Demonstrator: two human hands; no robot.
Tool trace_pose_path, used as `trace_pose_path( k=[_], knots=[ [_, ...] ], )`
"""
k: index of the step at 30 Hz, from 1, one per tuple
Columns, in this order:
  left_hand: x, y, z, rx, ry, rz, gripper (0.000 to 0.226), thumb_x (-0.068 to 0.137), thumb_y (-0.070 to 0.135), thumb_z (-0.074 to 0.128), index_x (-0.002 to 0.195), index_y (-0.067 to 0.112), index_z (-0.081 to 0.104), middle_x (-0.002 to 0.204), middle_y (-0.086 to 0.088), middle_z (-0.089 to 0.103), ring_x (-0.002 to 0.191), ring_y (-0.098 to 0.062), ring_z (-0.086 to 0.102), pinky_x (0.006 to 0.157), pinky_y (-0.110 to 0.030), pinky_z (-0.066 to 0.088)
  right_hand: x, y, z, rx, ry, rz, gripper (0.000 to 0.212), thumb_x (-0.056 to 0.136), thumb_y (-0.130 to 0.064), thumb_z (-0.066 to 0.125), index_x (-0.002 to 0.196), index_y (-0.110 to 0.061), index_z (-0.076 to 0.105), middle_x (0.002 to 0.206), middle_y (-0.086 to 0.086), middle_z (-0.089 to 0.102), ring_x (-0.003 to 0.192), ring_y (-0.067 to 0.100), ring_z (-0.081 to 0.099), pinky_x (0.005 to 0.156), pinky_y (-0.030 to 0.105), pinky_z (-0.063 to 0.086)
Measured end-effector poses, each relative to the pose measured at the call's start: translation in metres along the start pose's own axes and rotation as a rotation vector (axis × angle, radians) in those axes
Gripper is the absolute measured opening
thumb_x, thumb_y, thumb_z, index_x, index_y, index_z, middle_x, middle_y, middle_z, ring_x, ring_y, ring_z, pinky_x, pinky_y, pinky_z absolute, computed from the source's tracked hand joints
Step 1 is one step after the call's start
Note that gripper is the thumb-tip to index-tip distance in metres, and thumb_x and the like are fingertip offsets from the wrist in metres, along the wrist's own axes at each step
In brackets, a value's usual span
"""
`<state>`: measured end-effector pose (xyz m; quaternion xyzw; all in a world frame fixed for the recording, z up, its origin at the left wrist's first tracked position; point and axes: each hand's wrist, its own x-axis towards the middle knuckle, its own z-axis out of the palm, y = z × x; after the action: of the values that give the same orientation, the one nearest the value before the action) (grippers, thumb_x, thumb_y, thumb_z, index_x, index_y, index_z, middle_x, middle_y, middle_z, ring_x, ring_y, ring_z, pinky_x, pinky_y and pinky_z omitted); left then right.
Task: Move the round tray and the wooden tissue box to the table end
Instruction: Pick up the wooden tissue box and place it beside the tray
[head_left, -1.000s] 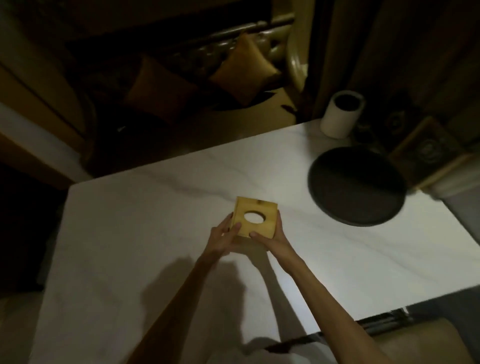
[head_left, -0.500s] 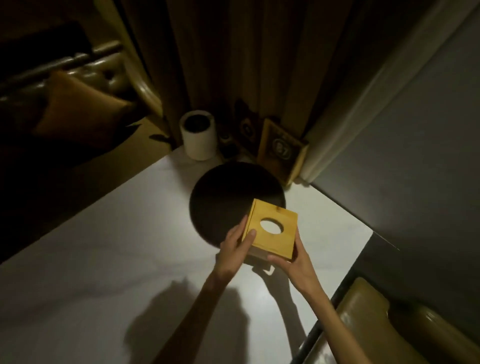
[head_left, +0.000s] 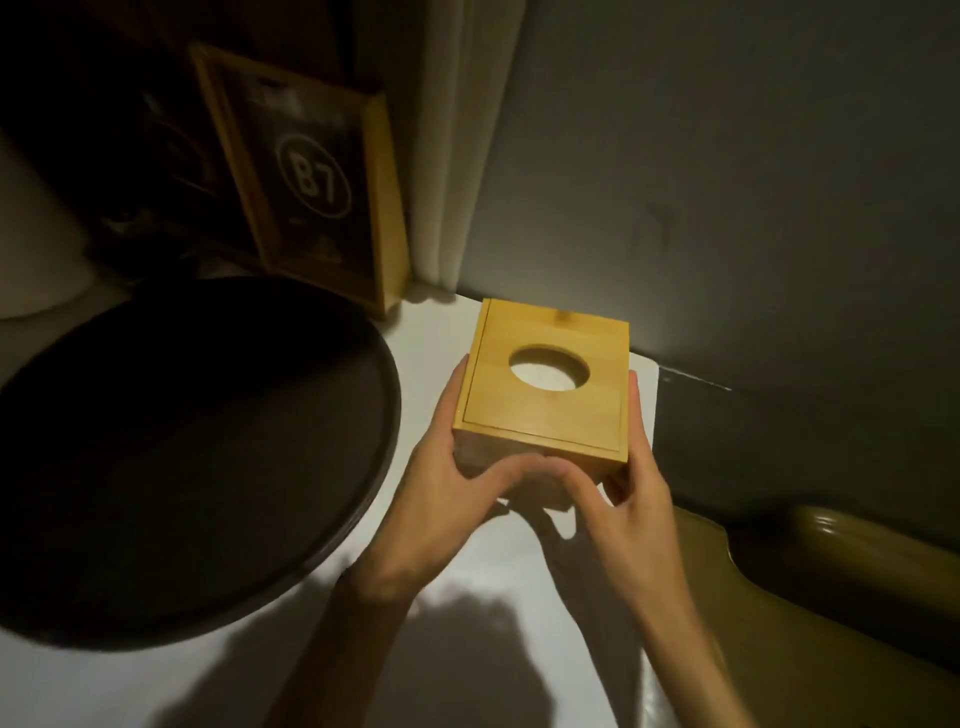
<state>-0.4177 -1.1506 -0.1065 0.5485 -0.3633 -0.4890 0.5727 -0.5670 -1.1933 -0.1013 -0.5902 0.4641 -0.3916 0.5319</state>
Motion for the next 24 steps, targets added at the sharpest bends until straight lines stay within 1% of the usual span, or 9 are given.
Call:
trace_pose_path(
  k=[2, 5, 10, 12, 15, 18, 20, 22, 24],
  knots=[
    [0.003, -0.015, -0.003, 0.050, 0.014, 0.034, 0.090, 0.070, 0.021, 0.083, 0.141, 0.047, 0.035, 0.130, 0.010, 0.062, 0.120, -0.020, 0.061, 0.088, -0.048, 0.058, -0.007, 0.016, 0.008, 0.063, 0.034, 0.030, 0.090, 0.081, -0.012, 0.072, 0.148, -0.048, 0.024, 0.109, -0.028, 0.064, 0.096, -0.016, 0.063, 0.074, 0.013, 0.057],
    [0.005, -0.037, -0.008, 0.140, 0.075, 0.064, 0.082, 0.072, 0.014, 0.077, 0.137, 0.048, 0.040, 0.121, 0.015, 0.065, 0.111, -0.013, 0.066, 0.084, -0.043, 0.060, -0.012, 0.040, 0.016, 0.062, 0.058, 0.021, 0.091, 0.078, -0.030, 0.073, 0.140, -0.067, 0.018, 0.121, -0.033, 0.060, 0.110, 0.000, 0.064, 0.094, 0.040, 0.056],
    [0.002, -0.055, -0.010, 0.216, 0.170, 0.137, 0.066, 0.078, 0.006, 0.068, 0.139, 0.023, 0.047, 0.109, 0.009, 0.069, 0.098, -0.010, 0.070, 0.071, -0.023, 0.060, -0.006, 0.058, 0.016, 0.028, 0.045, -0.002, 0.083, 0.088, -0.014, 0.064, 0.137, -0.066, 0.023, 0.111, -0.044, 0.059, 0.102, -0.011, 0.064, 0.082, 0.021, 0.057],
    [0.003, -0.057, -0.010, 0.277, 0.211, 0.163, 0.059, 0.082, 0.000, 0.070, 0.136, 0.012, 0.049, 0.110, 0.001, 0.069, 0.097, -0.005, 0.069, 0.068, -0.012, 0.056, -0.003, 0.062, 0.015, 0.006, 0.065, 0.001, 0.081, 0.088, -0.016, 0.066, 0.140, -0.063, 0.024, 0.117, -0.033, 0.062, 0.104, -0.004, 0.065, 0.085, 0.028, 0.059],
    [0.003, -0.057, -0.007, 0.317, 0.208, 0.179, 0.057, 0.082, -0.004, 0.067, 0.135, 0.005, 0.047, 0.115, -0.006, 0.065, 0.101, -0.006, 0.067, 0.068, -0.008, 0.053, -0.002, 0.063, 0.014, -0.040, 0.071, 0.006, 0.082, 0.086, -0.020, 0.069, 0.141, -0.061, 0.023, 0.121, -0.021, 0.064, 0.103, 0.004, 0.067, 0.087, 0.034, 0.059],
    [0.003, -0.052, -0.011, 0.348, 0.159, 0.174, 0.065, 0.083, 0.000, 0.069, 0.141, 0.014, 0.042, 0.124, -0.003, 0.062, 0.109, -0.008, 0.064, 0.075, -0.009, 0.053, -0.001, 0.057, 0.006, -0.075, 0.005, 0.018, 0.083, 0.087, -0.021, 0.069, 0.142, -0.060, 0.021, 0.118, -0.030, 0.063, 0.104, -0.002, 0.066, 0.085, 0.021, 0.057],
    [0.003, -0.040, -0.016, 0.337, 0.063, 0.129, 0.072, 0.085, 0.009, 0.069, 0.144, 0.032, 0.035, 0.129, 0.008, 0.061, 0.116, -0.008, 0.061, 0.081, -0.012, 0.054, 0.001, 0.050, -0.005, -0.161, -0.065, 0.019, 0.082, 0.087, -0.029, 0.069, 0.144, -0.058, 0.019, 0.118, -0.039, 0.059, 0.107, -0.010, 0.062, 0.090, 0.015, 0.053],
    [0.003, -0.022, -0.019, 0.401, 0.006, 0.078, 0.083, 0.086, 0.012, 0.068, 0.139, 0.057, 0.024, 0.137, 0.023, 0.054, 0.124, -0.003, 0.055, 0.085, -0.008, 0.050, 0.001, 0.036, -0.014, -0.277, -0.118, 0.050, 0.083, 0.086, -0.043, 0.065, 0.145, -0.060, 0.010, 0.140, -0.032, 0.048, 0.128, -0.001, 0.051, 0.107, 0.033, 0.046],
    [0.002, -0.001, -0.020, 0.598, -0.020, 0.083, 0.098, 0.085, 0.018, 0.069, 0.134, 0.070, 0.002, 0.152, 0.036, 0.022, 0.141, 0.005, 0.029, 0.105, -0.010, 0.038, 0.001, 0.013, -0.021, -0.500, -0.151, -0.018, 0.095, 0.081, -0.056, 0.059, 0.144, -0.059, -0.013, 0.163, -0.022, 0.003, 0.152, 0.014, 0.009, 0.121, 0.045, 0.021]
  ],
)
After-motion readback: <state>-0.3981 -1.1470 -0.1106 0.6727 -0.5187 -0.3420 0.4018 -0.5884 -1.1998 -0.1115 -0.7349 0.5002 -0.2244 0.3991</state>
